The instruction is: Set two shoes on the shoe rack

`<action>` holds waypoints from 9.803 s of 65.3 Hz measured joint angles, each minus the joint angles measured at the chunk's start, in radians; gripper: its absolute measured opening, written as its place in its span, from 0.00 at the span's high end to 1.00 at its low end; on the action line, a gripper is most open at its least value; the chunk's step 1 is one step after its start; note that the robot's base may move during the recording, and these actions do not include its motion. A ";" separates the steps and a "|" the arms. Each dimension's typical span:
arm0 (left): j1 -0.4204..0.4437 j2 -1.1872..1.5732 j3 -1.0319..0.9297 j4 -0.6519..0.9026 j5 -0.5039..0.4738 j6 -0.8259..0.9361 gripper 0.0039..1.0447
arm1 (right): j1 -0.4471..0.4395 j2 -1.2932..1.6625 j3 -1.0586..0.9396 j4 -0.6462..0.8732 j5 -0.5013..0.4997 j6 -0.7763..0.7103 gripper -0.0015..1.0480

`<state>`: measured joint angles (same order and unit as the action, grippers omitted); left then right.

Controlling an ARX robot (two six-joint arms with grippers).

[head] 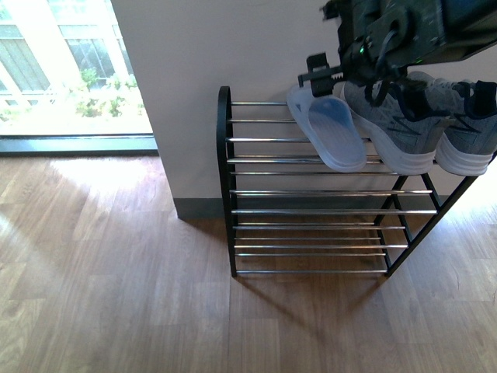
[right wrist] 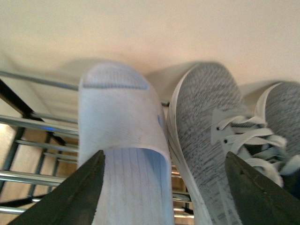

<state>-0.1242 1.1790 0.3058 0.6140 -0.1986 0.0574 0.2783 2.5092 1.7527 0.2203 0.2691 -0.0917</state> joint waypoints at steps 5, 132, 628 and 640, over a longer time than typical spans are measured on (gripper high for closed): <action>0.000 0.000 0.000 0.000 0.000 0.000 0.99 | -0.005 -0.121 -0.148 0.094 -0.056 0.026 0.15; 0.000 0.000 0.000 0.000 0.000 0.000 0.99 | -0.275 -1.746 -1.732 0.510 -0.267 0.095 0.98; 0.121 -0.306 -0.269 0.208 0.199 -0.069 0.99 | -0.277 -2.505 -1.733 -0.220 -0.267 0.095 0.09; 0.121 -0.449 -0.288 0.089 0.199 -0.068 0.99 | -0.277 -2.505 -1.733 -0.220 -0.267 0.095 0.09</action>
<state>-0.0032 0.7303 0.0181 0.7025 0.0002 -0.0109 0.0017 0.0040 0.0193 -0.0002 0.0021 0.0029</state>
